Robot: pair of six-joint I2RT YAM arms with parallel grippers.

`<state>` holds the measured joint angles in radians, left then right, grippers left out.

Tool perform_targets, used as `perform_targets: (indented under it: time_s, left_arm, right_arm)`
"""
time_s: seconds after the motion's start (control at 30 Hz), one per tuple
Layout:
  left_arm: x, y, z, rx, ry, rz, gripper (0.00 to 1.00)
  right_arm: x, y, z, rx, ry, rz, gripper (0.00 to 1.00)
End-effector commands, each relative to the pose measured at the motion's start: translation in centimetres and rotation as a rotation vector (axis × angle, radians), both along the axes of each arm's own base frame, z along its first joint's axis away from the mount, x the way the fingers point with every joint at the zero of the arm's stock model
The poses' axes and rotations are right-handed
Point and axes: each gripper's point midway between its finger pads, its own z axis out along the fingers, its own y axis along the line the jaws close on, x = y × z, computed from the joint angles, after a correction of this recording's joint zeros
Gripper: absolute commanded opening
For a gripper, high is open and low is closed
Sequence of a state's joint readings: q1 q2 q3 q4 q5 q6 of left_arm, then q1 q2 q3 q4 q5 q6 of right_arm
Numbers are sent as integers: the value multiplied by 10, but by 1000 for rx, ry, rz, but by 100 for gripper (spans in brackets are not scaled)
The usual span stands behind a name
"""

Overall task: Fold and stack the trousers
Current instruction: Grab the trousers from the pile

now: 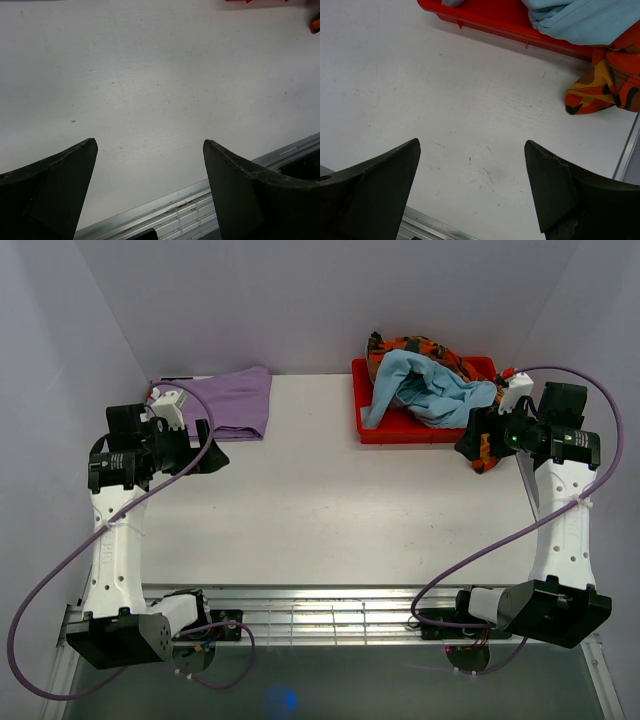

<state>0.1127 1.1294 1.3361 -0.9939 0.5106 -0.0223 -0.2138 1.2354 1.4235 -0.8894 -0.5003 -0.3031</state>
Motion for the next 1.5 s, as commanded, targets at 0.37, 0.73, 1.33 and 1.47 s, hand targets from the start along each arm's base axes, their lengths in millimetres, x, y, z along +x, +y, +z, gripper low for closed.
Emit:
perform_targets:
  time_s: [0.37,0.73,1.33,1.47]
  left_arm:
    - [-1,-15,24,-70,-77,-64,98]
    - [14,-17,9,-108,-31,-60,98]
    - [25,-18,-2,-133,7,-54,98]
    - [27,-19,-4,-137,16,-55,98]
  right_arm:
    - [106,-73,12,-153,-63,-225,90]
    - [175,-77,-19,-77,8,-161,100]
    - [218,-18,-60,230,45,12,71]
    - [233,3,-70,227,40,59,70]
